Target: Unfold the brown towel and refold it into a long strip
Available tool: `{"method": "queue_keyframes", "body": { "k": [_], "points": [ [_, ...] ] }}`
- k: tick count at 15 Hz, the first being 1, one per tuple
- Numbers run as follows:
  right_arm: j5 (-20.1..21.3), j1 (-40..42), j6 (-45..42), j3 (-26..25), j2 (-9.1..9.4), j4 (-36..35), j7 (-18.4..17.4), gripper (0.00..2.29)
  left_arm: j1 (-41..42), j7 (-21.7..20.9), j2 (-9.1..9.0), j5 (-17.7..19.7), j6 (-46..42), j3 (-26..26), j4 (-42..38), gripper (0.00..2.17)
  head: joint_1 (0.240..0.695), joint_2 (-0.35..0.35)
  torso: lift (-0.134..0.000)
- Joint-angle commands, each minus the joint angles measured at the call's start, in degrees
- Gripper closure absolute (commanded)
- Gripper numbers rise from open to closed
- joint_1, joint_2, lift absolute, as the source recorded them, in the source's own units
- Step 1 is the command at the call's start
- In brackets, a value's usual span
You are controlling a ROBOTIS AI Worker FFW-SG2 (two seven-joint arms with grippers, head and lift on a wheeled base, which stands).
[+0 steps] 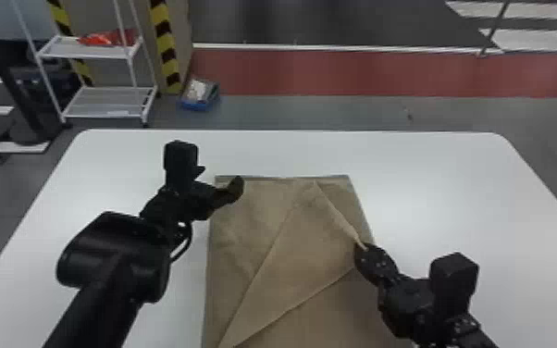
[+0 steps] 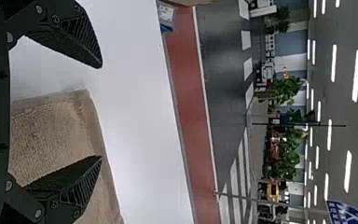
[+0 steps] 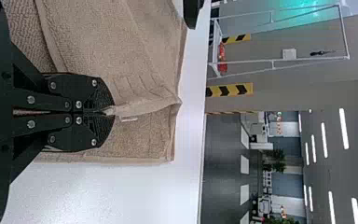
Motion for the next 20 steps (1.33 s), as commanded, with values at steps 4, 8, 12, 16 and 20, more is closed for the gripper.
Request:
{"method": "queue_keyframes", "body": {
  "k": [4,8,12,16,20],
  "points": [
    [1.2,0.1,0.2,0.8,0.11,-0.3,0.0,1.33,-3.7,-1.1,-0.01,2.5,-1.4,1.1,6.7,0.4,0.695,-0.012,-0.123],
    [1.7,0.0,0.6,0.9,0.11,-0.3,0.0,1.33,-4.2,-3.0,0.08,2.0,-1.4,1.4,8.1,0.42,0.695,-0.005,-0.123],
    [1.8,-0.1,0.7,0.9,0.19,-0.3,0.0,1.33,-4.4,-4.5,0.34,1.8,-1.4,1.5,8.7,0.42,0.695,-0.005,-0.123],
    [1.8,-0.2,0.7,0.9,0.19,-0.3,0.0,1.33,-5.0,-5.8,0.25,1.6,-1.4,1.6,10.4,0.73,0.695,-0.006,-0.123],
    [1.7,-0.3,0.7,0.8,0.19,-0.3,0.0,1.33,-5.0,-5.8,0.25,2.0,-1.3,1.7,10.3,0.73,0.695,-0.005,-0.123]
  ]
}}
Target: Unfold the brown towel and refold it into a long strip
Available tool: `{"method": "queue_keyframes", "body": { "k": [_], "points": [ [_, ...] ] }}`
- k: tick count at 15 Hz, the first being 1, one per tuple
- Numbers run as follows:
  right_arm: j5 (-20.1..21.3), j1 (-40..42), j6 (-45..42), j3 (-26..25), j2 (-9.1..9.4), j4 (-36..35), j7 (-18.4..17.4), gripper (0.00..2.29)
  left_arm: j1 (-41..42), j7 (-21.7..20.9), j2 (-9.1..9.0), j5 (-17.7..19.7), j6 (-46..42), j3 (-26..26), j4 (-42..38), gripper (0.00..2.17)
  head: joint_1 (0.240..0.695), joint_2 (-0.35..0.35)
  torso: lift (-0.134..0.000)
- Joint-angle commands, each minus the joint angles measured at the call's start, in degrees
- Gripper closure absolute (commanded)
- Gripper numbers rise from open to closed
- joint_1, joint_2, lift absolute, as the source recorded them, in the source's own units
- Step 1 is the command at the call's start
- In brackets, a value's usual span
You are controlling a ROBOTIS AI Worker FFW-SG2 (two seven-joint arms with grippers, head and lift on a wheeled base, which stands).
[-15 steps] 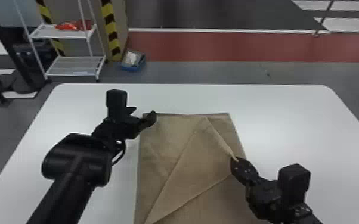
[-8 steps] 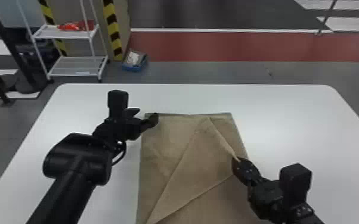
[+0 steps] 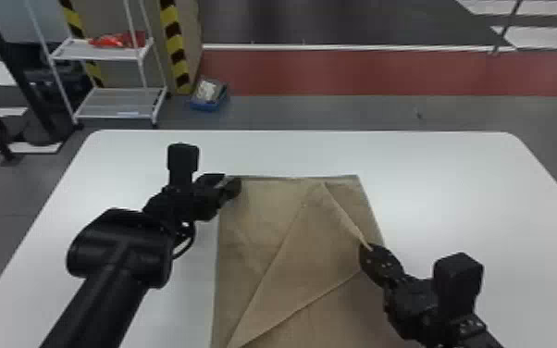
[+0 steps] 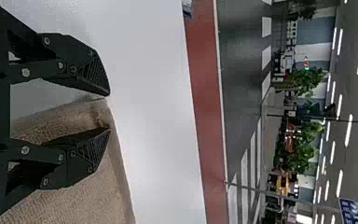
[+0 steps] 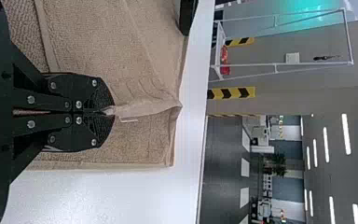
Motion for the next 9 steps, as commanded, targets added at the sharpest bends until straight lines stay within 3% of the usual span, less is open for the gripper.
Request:
{"method": "queue_keyframes", "body": {
  "k": [1,2,3,6,9],
  "points": [
    [-0.1,-0.1,0.0,0.0,0.0,0.1,0.0,1.33,0.2,0.0,0.0,0.2,0.3,0.1,-0.2,0.8,0.695,-0.005,-0.123],
    [-0.1,-0.1,0.0,0.0,0.0,0.1,0.0,1.33,0.4,0.3,0.0,0.3,1.0,0.3,-0.5,1.33,0.695,-0.006,-0.123],
    [-0.2,-0.2,0.0,-0.1,-0.09,0.2,0.0,1.33,0.6,0.7,0.0,0.4,1.4,0.3,-1.0,1.6,0.695,-0.005,-0.123],
    [-0.6,-0.4,0.0,-0.3,-0.18,0.2,0.0,1.33,2.5,0.1,0.18,0.5,4.4,1.9,-3.9,1.71,0.695,-0.003,-0.123],
    [-1.3,-1.1,0.4,-1.9,-0.35,-0.3,0.1,1.33,7.9,-1.2,0.35,0.7,13.2,5.6,-16.1,1.72,0.695,0.002,-0.123]
  ]
}}
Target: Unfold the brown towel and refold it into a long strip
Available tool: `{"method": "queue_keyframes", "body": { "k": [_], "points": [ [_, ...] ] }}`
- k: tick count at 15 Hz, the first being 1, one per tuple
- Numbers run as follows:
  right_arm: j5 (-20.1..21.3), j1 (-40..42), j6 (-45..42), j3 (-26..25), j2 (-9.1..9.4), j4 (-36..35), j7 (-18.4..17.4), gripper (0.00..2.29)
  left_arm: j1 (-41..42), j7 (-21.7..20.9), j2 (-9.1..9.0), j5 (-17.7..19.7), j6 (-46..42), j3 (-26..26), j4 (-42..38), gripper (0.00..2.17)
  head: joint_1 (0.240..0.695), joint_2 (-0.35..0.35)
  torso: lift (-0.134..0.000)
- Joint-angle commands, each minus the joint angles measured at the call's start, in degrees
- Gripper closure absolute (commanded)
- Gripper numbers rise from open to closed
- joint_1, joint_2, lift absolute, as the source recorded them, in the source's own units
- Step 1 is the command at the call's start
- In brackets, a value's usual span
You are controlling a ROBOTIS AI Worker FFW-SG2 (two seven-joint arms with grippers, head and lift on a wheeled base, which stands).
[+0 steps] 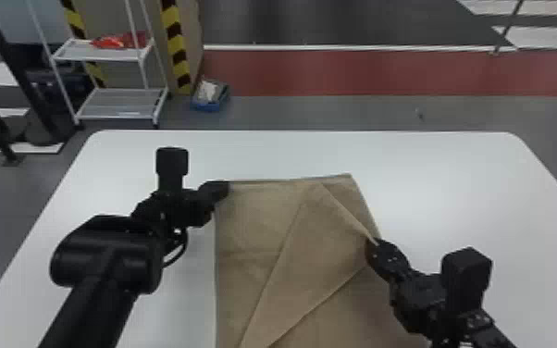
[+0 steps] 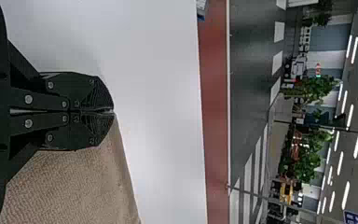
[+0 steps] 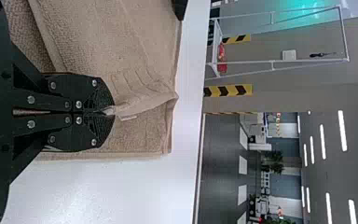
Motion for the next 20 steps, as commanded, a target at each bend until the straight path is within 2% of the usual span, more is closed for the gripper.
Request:
{"method": "queue_keyframes", "body": {
  "k": [1,4,6,9,11,13,15,17,19,20],
  "points": [
    [-1.0,-0.6,0.6,-1.7,-0.17,-1.4,0.1,1.33,5.0,-0.7,0.07,0.2,8.6,3.8,-11.0,1.71,0.695,0.002,-0.123],
    [-1.8,-2.3,3.5,-6.7,-0.35,-4.8,0.1,1.33,9.9,-1.4,0.95,1.3,21.8,8.7,-25.4,1.71,0.695,0.0,-0.123],
    [-5.3,-5.7,9.4,-12.8,-0.44,-6.2,0.7,1.33,11.0,-1.3,1.3,2.6,34.6,14.8,-32.5,1.71,0.695,-0.005,-0.123],
    [-5.3,-10.2,15.4,-18.6,-0.53,-7.2,2.4,1.33,13.1,-0.8,2.62,5.7,43.7,21.3,-40.1,1.71,0.695,-0.015,-0.123],
    [-5.9,-11.6,17.9,-21.8,-0.53,-7.2,3.1,1.33,16.2,-0.7,2.62,7.2,47.4,25.3,-46.6,1.71,0.695,-0.02,-0.123],
    [-7.2,-12.0,18.0,-24.5,-0.61,-7.2,3.2,1.33,19.1,-0.3,2.62,11.7,53.2,29.2,-52.4,1.71,0.695,-0.027,-0.123],
    [-7.1,-13.5,19.6,-25.6,-0.7,-7.1,3.2,1.33,20.1,1.8,2.62,16.4,59.4,33.1,-57.4,1.71,0.695,-0.04,-0.123],
    [-6.6,-17.4,24.7,-25.9,-0.79,-6.4,3.2,1.33,19.4,2.2,2.71,17.0,59.7,33.9,-59.3,1.71,0.695,-0.058,-0.123],
    [-4.7,-21.3,26.5,-23.3,-1.32,-4.2,3.2,1.33,16.3,2.4,2.8,16.9,59.5,33.8,-58.9,1.71,0.695,-0.062,-0.123],
    [-3.7,-24.5,27.0,-21.2,-1.32,-1.6,3.2,1.33,13.8,2.7,2.8,16.9,59.0,33.4,-56.3,1.71,0.695,-0.061,-0.123]
  ]
}}
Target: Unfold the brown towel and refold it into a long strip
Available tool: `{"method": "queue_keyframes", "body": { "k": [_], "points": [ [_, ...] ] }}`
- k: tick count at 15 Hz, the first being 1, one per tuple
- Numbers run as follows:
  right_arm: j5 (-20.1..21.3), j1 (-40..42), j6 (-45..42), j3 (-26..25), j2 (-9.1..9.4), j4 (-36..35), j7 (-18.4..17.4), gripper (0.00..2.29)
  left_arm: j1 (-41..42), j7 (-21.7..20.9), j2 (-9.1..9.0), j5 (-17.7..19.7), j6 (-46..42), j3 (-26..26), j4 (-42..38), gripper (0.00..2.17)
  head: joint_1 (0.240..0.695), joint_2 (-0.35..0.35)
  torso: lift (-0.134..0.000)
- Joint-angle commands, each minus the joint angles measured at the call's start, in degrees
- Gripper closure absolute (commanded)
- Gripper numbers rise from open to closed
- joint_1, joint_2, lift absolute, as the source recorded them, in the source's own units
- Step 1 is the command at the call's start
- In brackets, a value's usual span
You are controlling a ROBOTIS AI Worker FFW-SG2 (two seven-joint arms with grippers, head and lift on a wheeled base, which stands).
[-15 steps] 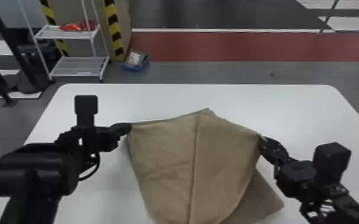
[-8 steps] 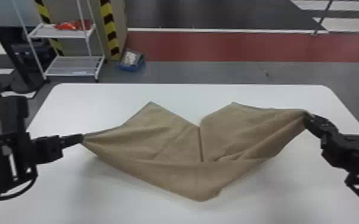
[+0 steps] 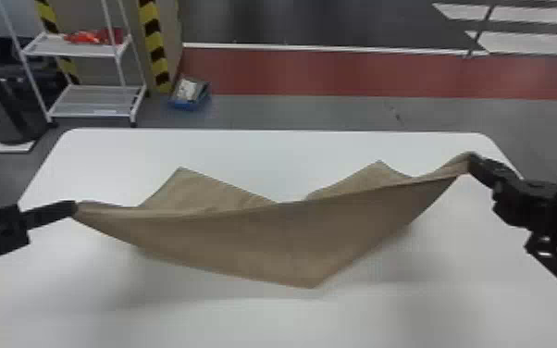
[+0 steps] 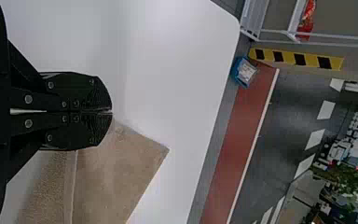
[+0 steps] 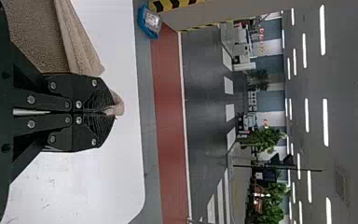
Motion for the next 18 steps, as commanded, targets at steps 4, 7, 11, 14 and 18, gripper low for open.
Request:
{"method": "queue_keyframes", "body": {
  "k": [4,7,11,14,18],
  "points": [
    [5.1,-18.9,-1.3,8.1,0.27,16.8,-0.5,1.33,-17.7,1.4,1.43,-1.0,-12.0,-4.8,20.0,1.71,0.688,-0.013,-0.123],
    [6.3,-29.2,-12.4,10.2,0.36,29.0,-0.8,1.33,-26.7,2.5,1.78,-4.2,-29.4,-9.9,32.9,1.71,0.595,0.013,-0.123],
    [5.4,-33.7,-18.0,9.7,-0.35,34.5,-0.2,1.33,-30.8,2.3,1.6,-0.9,-36.5,-8.2,36.9,1.71,0.425,0.029,-0.123],
    [1.3,-23.2,-18.7,7.0,-4.74,27.5,0.7,1.33,-18.3,2.7,1.95,5.9,-34.9,-5.4,25.6,1.71,0.398,0.023,-0.123],
    [-2.9,-7.3,-26.5,3.1,-5.53,23.8,2.7,1.33,-1.0,3.8,0.81,7.1,-34.5,-5.6,17.8,1.71,0.506,-0.011,-0.123]
  ]
}}
